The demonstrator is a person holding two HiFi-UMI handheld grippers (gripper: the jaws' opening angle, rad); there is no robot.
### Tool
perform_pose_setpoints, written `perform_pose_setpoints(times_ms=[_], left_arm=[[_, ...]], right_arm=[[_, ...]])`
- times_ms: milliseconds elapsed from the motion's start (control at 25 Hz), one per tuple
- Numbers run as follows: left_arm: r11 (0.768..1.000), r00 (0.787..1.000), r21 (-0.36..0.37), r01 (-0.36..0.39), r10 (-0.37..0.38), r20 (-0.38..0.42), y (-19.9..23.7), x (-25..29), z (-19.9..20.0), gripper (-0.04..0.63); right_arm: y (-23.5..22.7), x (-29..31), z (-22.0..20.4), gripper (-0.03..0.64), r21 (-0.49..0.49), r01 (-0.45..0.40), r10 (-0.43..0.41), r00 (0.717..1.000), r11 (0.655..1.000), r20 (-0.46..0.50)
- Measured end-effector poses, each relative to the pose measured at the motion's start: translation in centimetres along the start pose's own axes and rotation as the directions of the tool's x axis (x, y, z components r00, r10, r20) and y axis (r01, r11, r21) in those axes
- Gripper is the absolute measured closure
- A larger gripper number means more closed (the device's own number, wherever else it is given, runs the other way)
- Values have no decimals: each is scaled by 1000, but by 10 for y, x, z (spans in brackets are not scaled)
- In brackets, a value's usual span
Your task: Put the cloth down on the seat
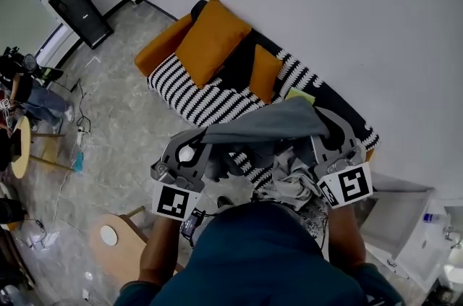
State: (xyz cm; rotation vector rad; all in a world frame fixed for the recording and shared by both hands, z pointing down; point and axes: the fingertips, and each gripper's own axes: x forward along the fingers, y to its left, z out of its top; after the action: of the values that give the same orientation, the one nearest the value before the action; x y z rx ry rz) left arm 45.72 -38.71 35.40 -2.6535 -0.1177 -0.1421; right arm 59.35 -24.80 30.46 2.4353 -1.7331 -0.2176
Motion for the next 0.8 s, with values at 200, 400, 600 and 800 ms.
perform_pose_setpoints(times_ms=[200, 400, 600, 800], left_arm=[[1000, 1000, 3, 16, -16, -7, -17, 29, 4, 571], [1000, 1000, 4, 3, -3, -20, -21, 40, 7, 571], [999, 999, -4, 33, -33, -17, -20, 42, -4, 571], [998, 998, -19, 58, -58, 6, 3, 47, -14, 571]], right_arm=[[-31, -1, -8, 575, 11, 3, -3, 1000, 1000, 5], [-45, 0, -17, 575, 35, -12, 11, 1000, 999, 9], [-44, 9, -25, 575, 56, -1, 2, 1000, 998, -15], [-39, 22, -25, 575, 70, 39, -37, 999, 997, -40]])
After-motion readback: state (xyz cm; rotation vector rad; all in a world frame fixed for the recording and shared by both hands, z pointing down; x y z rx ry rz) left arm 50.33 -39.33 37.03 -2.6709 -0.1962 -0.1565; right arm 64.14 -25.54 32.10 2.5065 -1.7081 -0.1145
